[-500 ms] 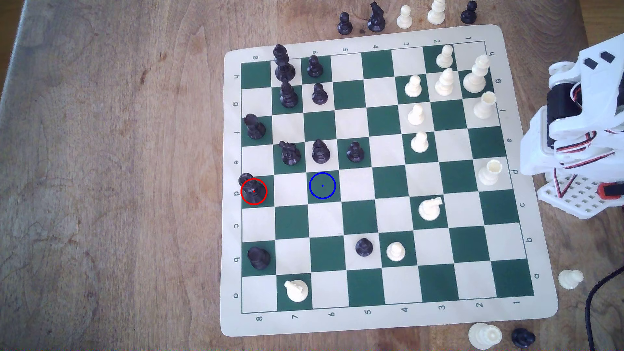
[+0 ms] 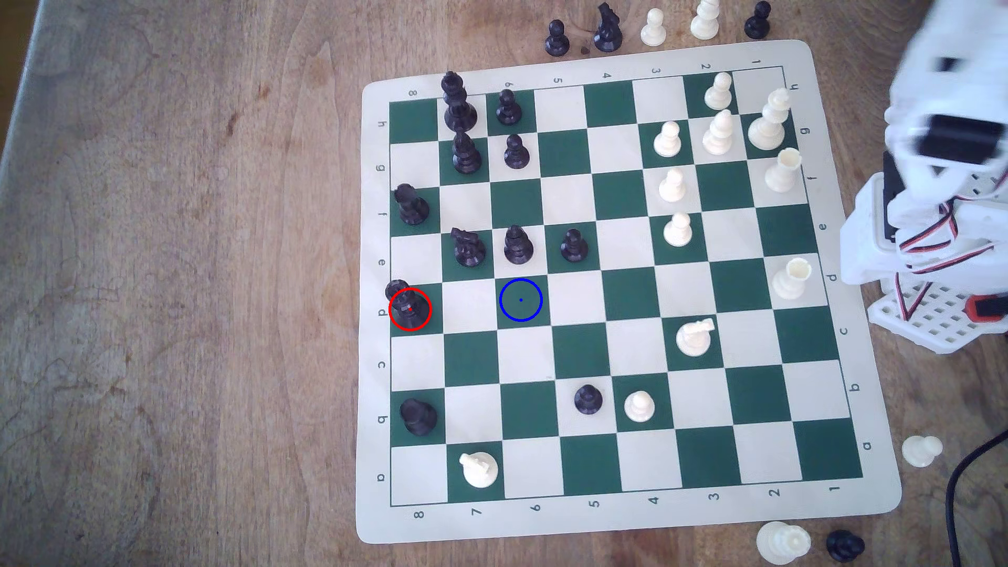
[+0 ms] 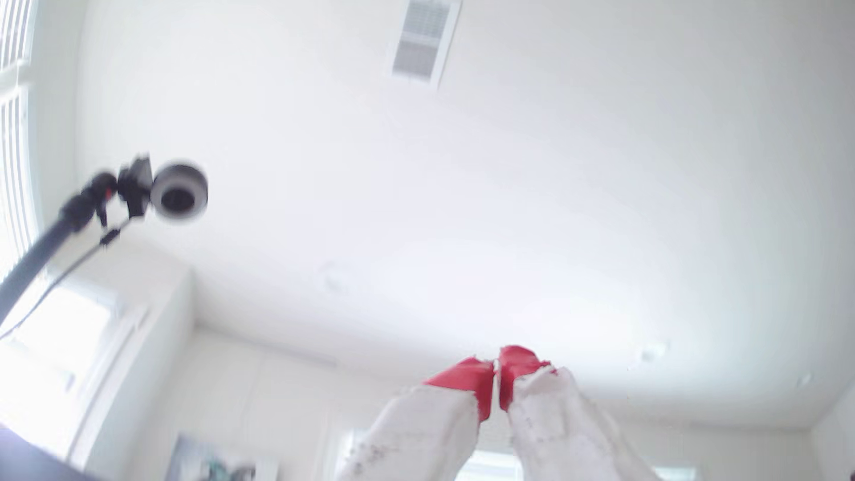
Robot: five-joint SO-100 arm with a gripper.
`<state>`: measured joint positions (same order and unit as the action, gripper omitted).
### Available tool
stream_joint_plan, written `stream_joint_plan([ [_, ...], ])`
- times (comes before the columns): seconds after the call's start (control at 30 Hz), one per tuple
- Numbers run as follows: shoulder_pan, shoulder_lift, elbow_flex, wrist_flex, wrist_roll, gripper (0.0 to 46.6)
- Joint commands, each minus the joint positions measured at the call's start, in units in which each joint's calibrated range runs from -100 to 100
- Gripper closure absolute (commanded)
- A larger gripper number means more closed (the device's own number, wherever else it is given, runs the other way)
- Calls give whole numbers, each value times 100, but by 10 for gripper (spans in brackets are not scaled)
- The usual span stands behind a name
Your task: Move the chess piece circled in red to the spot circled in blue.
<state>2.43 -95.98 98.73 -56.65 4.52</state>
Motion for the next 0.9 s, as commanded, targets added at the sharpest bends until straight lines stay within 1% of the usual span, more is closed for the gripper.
stream_joint_plan([
  [0.0, 11, 14, -281, 2766, -5, 464],
  [0.1, 26, 14, -200, 3200, -10, 464],
  [0.13, 26, 14, -245, 3610, -10, 464],
  [0.17, -5, 14, -399, 4502, -15, 464],
  [0.27, 11, 14, -581, 5387, -15, 464],
  [0.3, -99, 90, -708, 5993, -15, 461],
  [0.37, -208, 22, -789, 6542, -20, 461],
  [0.43, -333, 22, -1043, 7533, -20, 461],
  [0.57, -294, 22, -1215, 8147, -24, 458],
  [0.6, -239, 73, -1442, 8589, -24, 423],
  [0.67, -341, 769, -1931, 8835, -34, 444],
  [0.7, -372, 1313, -2349, 9040, -132, 443],
  [0.73, -458, 2297, -3192, 9326, -440, 430],
  [0.77, -490, 2586, -3446, 9343, -537, 424],
  [0.8, -537, 2917, -3745, 9343, -654, 409],
  [0.87, -623, 3477, -4198, 9343, -816, 392],
])
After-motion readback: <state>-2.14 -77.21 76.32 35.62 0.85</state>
